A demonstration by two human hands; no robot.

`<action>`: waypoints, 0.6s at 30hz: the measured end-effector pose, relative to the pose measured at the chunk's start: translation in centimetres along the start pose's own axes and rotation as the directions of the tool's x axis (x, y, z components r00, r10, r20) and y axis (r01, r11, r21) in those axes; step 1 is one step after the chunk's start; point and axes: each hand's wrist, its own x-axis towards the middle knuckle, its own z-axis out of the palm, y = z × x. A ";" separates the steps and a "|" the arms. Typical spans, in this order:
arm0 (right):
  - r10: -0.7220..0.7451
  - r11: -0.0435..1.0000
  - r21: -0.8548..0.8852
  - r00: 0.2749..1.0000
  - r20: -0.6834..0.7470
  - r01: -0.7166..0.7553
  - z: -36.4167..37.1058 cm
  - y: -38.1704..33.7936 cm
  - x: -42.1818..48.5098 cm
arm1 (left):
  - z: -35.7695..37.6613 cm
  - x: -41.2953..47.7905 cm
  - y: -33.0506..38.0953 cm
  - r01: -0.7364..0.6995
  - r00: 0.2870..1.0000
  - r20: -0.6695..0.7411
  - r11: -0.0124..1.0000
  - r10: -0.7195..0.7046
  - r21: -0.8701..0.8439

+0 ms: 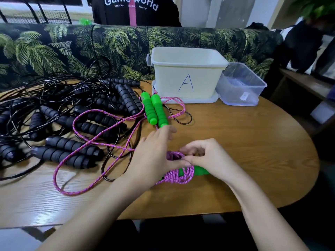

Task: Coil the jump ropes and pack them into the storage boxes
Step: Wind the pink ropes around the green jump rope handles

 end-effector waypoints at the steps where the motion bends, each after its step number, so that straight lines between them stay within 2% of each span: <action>1: -0.004 1.000 -0.016 1.000 -0.028 0.003 0.1 0.1 0.0 | -0.1 -0.5 -0.4 0.004 0.999 -0.032 0.998 -0.006 -0.067; 3: -0.026 0.999 -0.048 0.994 -0.102 0.021 0.4 0.3 -0.3 | -0.3 -1.3 -1.6 0.013 0.998 -0.056 0.976 -0.026 -0.218; 5: -0.094 0.987 -0.147 0.975 -0.199 0.065 0.9 0.1 -0.9 | -0.3 -1.4 -2.2 -0.004 0.996 -0.087 0.966 -0.019 -0.259; 8: -0.323 0.894 -0.412 0.890 -0.323 0.175 2.3 -0.3 -1.6 | -0.4 -0.9 -1.7 0.006 0.988 -0.145 0.944 -0.057 -0.329; 11: -0.465 0.793 -0.580 0.801 -0.377 0.187 3.8 -0.2 -2.2 | -0.1 -0.5 -1.2 0.077 0.982 -0.115 0.870 -0.150 -0.486; 16: -0.411 0.831 -0.530 0.826 -0.386 0.166 4.6 -0.8 -2.3 | -0.3 -0.2 -0.2 0.159 0.946 -0.104 0.718 -0.308 -0.678; 18: -0.384 0.850 -0.507 0.823 -0.419 0.138 4.7 -0.6 -2.1 | -0.4 -0.3 -0.1 0.135 0.953 -0.115 0.735 -0.279 -0.665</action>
